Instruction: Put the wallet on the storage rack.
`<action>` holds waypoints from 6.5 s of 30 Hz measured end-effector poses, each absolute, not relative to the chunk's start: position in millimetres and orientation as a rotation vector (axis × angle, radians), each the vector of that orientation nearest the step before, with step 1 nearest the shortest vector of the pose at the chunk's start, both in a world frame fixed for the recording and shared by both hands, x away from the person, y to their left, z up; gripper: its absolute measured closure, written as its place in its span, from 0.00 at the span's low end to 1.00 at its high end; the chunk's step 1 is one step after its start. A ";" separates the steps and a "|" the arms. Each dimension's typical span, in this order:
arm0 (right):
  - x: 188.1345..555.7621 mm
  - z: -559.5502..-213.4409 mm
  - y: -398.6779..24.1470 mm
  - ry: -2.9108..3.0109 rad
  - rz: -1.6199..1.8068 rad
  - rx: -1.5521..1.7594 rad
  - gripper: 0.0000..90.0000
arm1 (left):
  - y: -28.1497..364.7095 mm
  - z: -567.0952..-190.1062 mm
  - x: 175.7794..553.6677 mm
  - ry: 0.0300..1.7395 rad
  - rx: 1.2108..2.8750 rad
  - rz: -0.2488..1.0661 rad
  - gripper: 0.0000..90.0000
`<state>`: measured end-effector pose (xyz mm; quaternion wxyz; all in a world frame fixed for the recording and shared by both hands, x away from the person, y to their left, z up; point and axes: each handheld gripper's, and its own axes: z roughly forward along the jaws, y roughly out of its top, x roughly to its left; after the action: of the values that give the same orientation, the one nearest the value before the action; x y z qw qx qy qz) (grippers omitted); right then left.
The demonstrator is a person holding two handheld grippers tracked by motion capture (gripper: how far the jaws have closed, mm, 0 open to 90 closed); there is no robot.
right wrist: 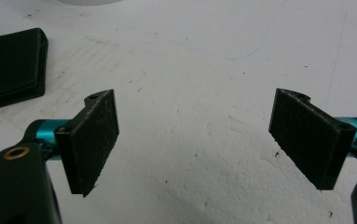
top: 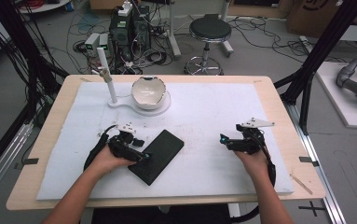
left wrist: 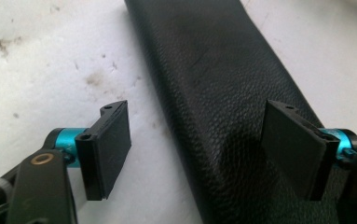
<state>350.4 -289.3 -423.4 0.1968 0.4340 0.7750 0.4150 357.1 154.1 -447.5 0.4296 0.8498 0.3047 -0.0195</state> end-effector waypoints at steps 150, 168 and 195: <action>462.4 -226.6 -120.0 2.562 1.194 0.555 0.86 | 247.8 -401.7 320.0 0.718 1.920 0.381 0.25; 509.9 -270.6 -84.3 2.646 1.007 0.673 0.86 | 248.6 -402.1 317.4 0.706 1.925 0.362 0.25; 534.6 -298.2 -89.8 2.439 1.072 0.939 0.48 | 245.1 -401.5 316.2 0.675 1.941 0.358 0.25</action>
<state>534.6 -89.8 -298.2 0.1579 0.3282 0.8527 0.3746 316.2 245.1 -401.5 0.5036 0.8038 0.2795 0.1484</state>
